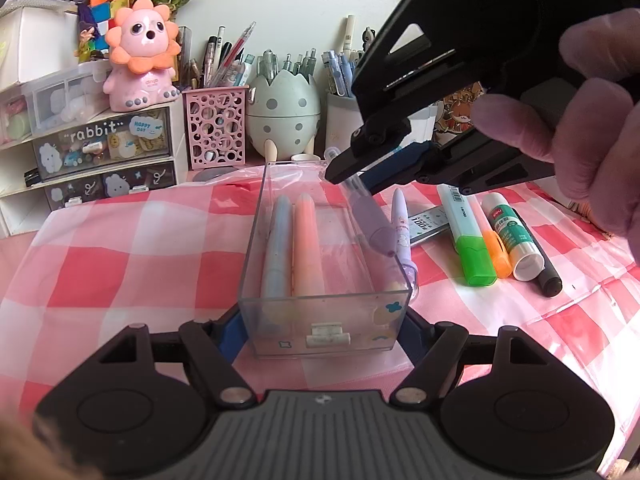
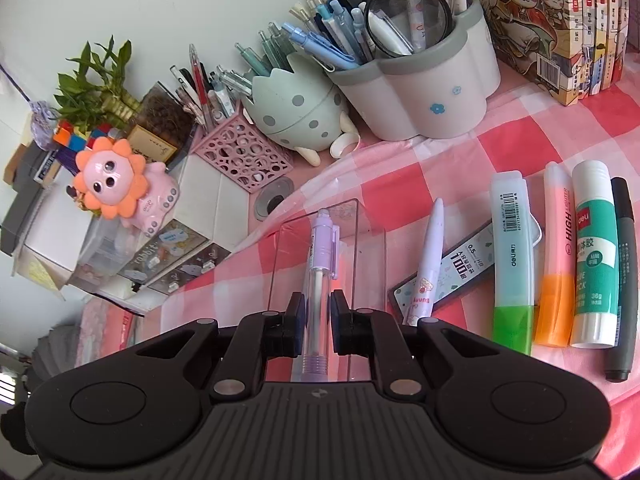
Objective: Organize stationery
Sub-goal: 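Lift the lavender pen, lower it into the clear tray, open right tool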
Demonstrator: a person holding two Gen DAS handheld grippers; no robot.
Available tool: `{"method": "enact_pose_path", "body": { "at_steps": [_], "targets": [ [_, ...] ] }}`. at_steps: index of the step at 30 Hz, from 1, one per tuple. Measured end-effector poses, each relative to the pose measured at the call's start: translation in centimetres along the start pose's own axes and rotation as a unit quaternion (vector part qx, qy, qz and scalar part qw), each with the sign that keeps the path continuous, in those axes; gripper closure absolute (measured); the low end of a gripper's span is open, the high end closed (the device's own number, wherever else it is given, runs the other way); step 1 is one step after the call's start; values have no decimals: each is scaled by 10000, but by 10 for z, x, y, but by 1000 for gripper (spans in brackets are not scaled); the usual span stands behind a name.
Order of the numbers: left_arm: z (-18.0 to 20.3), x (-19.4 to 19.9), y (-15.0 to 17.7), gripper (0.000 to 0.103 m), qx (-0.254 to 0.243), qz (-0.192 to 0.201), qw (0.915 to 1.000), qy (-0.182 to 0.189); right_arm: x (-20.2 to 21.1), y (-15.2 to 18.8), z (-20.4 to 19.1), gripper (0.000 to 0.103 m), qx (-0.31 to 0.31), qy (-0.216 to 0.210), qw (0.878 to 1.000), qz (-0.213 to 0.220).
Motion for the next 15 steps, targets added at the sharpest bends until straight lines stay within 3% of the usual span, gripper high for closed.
{"method": "enact_pose_path", "body": {
  "at_steps": [9,15],
  "targets": [
    [1,0,0,54,-7,-2,10000,-3,-6,-2,1,91,125,232,9996,76],
    [1,0,0,54,-14,-4,10000,-4,-3,-3,-1,80,173,179,9997,83]
  ]
}}
Point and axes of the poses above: each gripper's, at about its wrist camera, not at the fingertips, and x roughly against the way its jaws point, z to its right, y to its underside, the point moved 10 cm from there along -x, roughly the way its jaws point, and after that the axes turned 5 degrees about -z, right-handed, at the moved point
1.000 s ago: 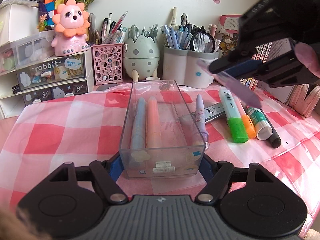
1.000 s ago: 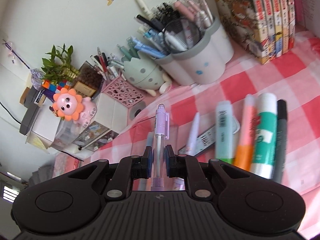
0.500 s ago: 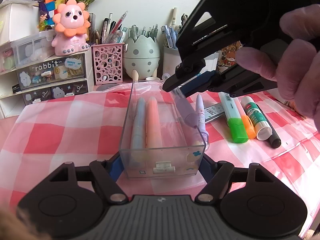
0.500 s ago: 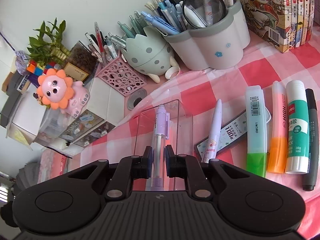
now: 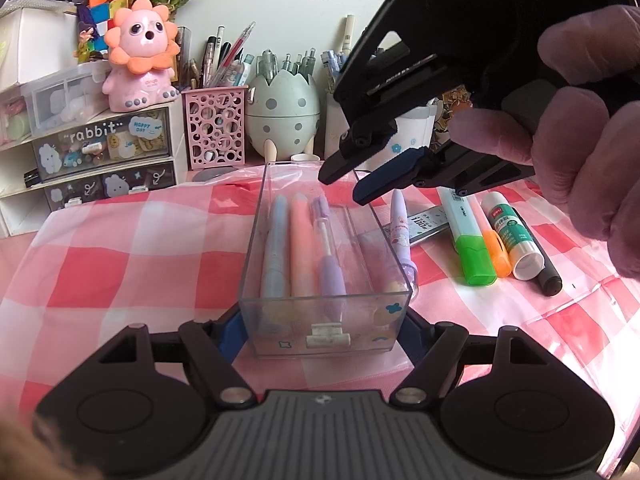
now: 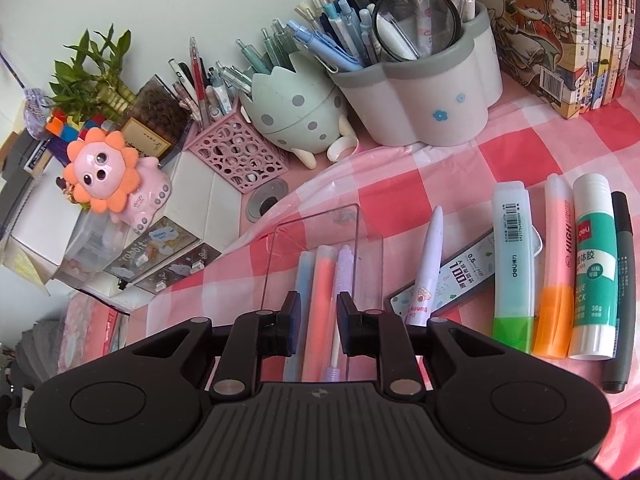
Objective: Organize stationery
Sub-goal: 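Lift the lavender pen, lower it into the clear tray, open right tool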
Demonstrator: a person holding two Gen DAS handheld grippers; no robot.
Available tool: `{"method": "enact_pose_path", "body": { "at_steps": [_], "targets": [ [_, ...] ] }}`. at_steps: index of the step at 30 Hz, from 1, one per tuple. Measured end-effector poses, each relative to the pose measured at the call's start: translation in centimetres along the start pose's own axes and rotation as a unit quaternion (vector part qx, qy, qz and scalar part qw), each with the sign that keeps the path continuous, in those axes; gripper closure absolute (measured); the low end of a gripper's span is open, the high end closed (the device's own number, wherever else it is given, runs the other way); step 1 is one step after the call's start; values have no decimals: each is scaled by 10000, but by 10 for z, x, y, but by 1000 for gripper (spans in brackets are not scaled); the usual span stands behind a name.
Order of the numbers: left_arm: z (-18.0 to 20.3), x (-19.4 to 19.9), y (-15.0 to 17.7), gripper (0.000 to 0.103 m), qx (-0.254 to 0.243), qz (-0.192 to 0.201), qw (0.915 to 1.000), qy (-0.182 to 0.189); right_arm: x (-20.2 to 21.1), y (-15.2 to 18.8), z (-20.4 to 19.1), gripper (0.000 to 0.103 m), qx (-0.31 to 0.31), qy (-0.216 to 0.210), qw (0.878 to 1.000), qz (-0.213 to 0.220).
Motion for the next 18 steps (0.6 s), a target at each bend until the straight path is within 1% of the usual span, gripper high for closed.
{"method": "enact_pose_path", "body": {
  "at_steps": [4,8,10,14,16,18],
  "targets": [
    [0,0,0,54,4,1,10000,1,7,-2,-2,74,83,-10,9999,86],
    [0,0,0,54,2,0,10000,0,11,-2,-3,72,114,-53,9999,109],
    [-1,0,0,54,3,1,10000,2,12,-2,-4,66,146,-77,9998,115],
    [0,0,0,54,4,1,10000,3,17,-3,-6,63,235,-64,9996,162],
    [-1,0,0,54,3,1,10000,3,21,-3,-5,56,269,-60,9995,183],
    [-1,0,0,54,5,2,10000,5,25,-3,-3,52,275,-65,9994,203]
  ]
}}
Point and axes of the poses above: each gripper's, at about its wrist camera, not at the fingertips, and x roughly against the way its jaws point, z to its right, y to its underside, the point moved 10 cm from there along -x, roughly the way its jaws point, and after that the axes turned 5 degrees about -z, right-handed, at the moved point
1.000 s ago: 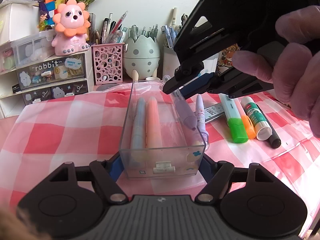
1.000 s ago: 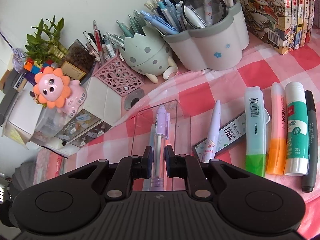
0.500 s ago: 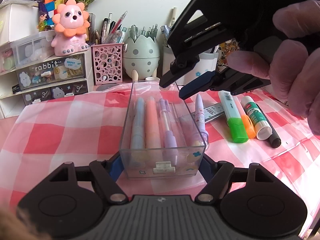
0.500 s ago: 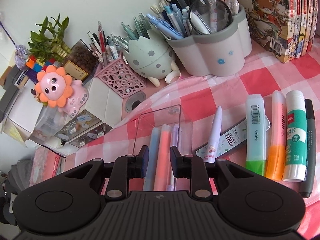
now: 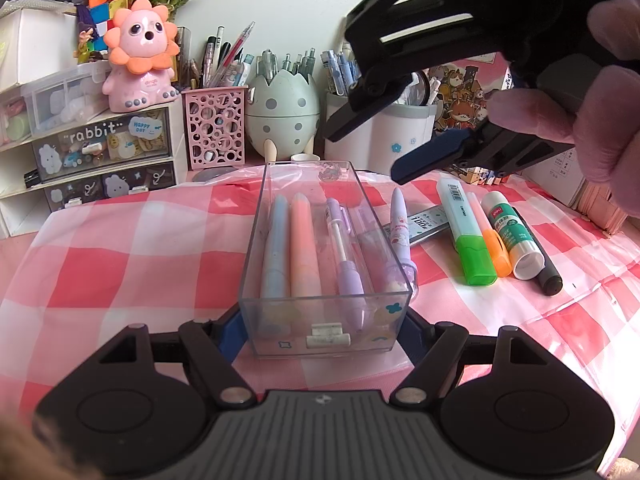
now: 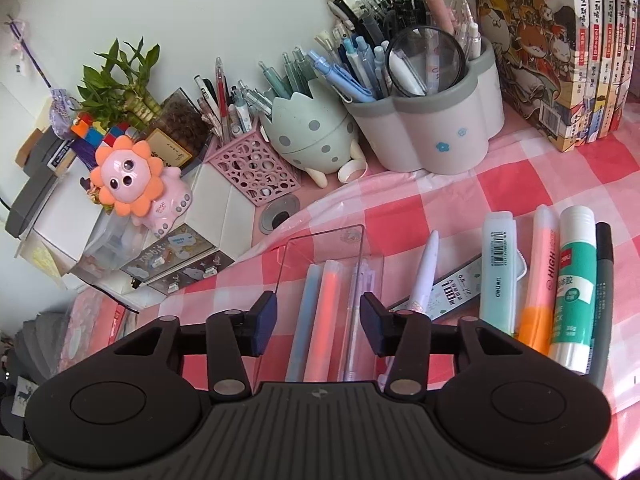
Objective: Organize stationery
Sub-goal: 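Lift the lavender pen, lower it into the clear tray, open right tool, then withdraw the right tool from the tray to the dark grey marker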
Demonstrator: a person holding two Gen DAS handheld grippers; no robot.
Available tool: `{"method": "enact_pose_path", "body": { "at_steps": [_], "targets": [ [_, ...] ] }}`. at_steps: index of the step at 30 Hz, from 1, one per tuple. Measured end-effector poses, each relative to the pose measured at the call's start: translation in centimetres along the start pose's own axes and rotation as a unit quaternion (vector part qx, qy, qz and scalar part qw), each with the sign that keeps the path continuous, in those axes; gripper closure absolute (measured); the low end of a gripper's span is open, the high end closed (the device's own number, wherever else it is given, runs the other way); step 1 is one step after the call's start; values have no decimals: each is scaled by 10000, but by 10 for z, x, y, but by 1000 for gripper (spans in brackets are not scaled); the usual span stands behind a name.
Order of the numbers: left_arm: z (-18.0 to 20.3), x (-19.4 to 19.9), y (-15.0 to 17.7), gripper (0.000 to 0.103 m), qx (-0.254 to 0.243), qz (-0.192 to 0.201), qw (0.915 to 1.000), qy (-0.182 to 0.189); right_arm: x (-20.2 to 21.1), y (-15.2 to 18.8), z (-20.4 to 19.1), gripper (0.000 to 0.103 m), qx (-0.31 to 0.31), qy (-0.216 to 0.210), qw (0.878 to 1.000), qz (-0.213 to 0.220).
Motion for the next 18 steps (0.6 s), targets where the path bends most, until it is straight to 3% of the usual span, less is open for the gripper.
{"method": "enact_pose_path", "body": {
  "at_steps": [9,18],
  "targets": [
    [0,0,0,54,3,0,10000,2,17,2,14,36,30,-34,10000,55],
    [-1,0,-1,54,2,-1,10000,1,34,3,43,28,117,240,9994,240]
  ]
}}
Point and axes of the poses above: each gripper's, at about its wrist camera, not at the fingertips, and x roughly against the way its jaws point, z to its right, y to its underside, the point moved 10 cm from there along -x, roughly the way its jaws point, and after that the axes turned 5 degrees about -z, right-handed, at the moved point
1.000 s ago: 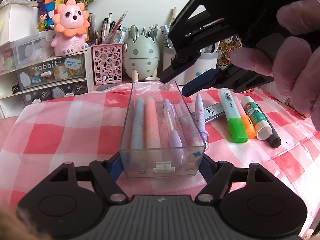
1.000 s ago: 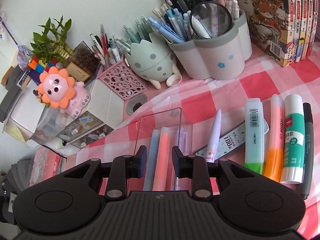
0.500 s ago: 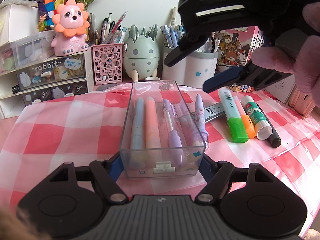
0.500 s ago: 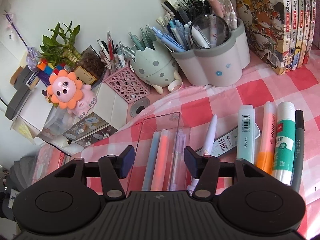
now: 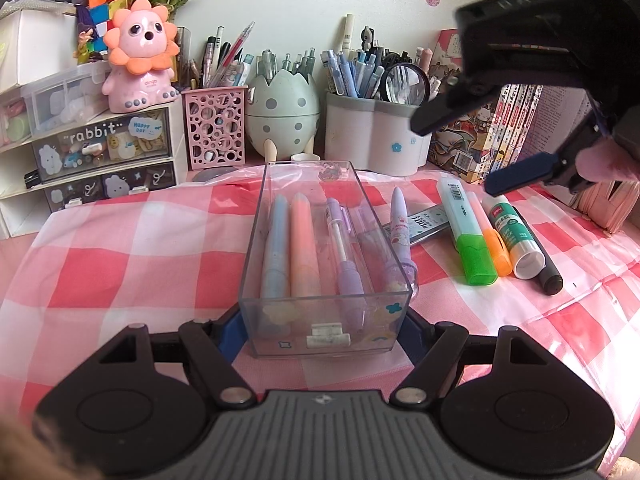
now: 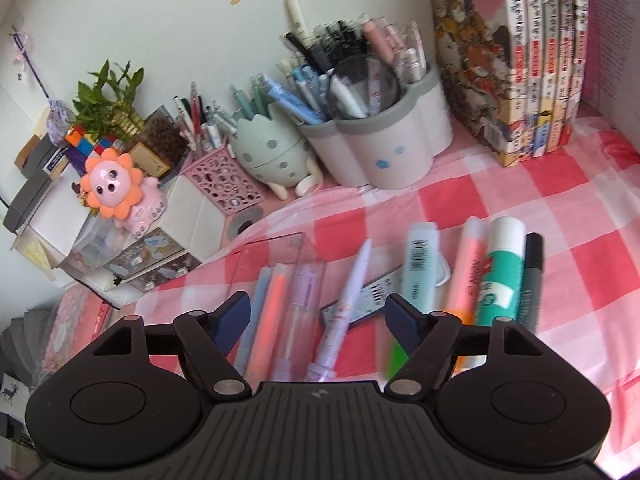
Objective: Organize stationery
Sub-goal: 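Withdraw the right tool from the tray to the dark grey marker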
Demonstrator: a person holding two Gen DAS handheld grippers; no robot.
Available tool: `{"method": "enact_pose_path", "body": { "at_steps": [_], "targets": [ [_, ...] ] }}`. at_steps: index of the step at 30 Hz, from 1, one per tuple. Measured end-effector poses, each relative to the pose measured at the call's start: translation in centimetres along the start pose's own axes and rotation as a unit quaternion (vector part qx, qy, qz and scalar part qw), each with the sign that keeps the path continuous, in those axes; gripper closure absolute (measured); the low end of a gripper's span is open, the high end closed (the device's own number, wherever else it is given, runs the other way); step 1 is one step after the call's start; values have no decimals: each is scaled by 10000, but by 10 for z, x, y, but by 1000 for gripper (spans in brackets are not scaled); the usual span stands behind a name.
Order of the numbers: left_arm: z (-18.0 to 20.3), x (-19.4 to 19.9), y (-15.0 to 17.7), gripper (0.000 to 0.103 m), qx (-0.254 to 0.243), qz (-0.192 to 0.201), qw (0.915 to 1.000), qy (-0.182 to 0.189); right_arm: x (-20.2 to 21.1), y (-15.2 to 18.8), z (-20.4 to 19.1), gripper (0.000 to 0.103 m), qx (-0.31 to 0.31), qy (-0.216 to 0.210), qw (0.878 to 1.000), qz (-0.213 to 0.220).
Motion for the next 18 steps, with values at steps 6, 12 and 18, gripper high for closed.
{"method": "enact_pose_path", "body": {
  "at_steps": [6,12,18],
  "targets": [
    [0,0,0,54,0,0,10000,1,6,-1,30,23,-158,246,9995,102],
    [0,0,0,54,-1,0,10000,1,10,-2,51,21,-187,495,9985,165],
    [0,0,0,54,-1,0,10000,3,15,2,74,20,106,1024,9940,363]
  ]
}}
Point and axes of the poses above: each gripper's, at about its wrist camera, not at the fingertips, and x roughly against the way its jaws point, z to its right, y to its underside, the point moved 10 cm from there along -x, roughly the way its jaws point, and after that the axes turned 5 degrees about -z, right-handed, at the moved point
